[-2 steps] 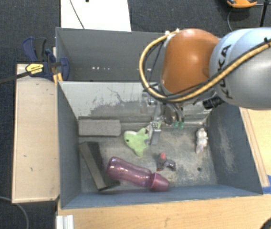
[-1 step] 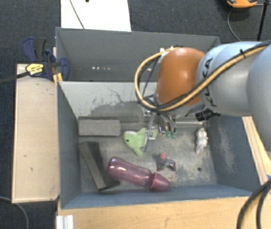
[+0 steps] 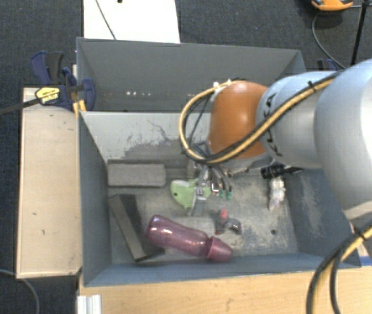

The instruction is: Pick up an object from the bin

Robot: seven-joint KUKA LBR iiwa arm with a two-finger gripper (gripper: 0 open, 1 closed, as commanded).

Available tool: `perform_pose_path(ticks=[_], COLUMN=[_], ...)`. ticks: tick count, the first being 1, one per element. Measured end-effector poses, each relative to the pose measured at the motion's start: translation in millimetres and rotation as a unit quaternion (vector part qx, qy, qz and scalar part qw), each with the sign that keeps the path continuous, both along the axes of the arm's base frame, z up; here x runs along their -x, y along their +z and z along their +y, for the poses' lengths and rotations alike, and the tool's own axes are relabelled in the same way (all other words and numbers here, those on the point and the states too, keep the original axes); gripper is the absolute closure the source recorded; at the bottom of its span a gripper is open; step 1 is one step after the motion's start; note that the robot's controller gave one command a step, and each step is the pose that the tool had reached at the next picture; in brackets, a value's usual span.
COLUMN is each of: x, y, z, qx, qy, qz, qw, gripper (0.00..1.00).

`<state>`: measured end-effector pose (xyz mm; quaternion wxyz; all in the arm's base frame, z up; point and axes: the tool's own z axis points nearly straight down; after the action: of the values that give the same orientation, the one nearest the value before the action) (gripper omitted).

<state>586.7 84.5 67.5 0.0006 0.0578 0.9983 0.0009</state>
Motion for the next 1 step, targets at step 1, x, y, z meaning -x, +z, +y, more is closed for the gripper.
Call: perform_pose_path(ticks=[1], x=[0.1], y=[37.8], z=[-4.0], qx=[-0.001], qy=[-0.006], qz=[-0.0039], qw=[1.0000], gripper=[0.00])
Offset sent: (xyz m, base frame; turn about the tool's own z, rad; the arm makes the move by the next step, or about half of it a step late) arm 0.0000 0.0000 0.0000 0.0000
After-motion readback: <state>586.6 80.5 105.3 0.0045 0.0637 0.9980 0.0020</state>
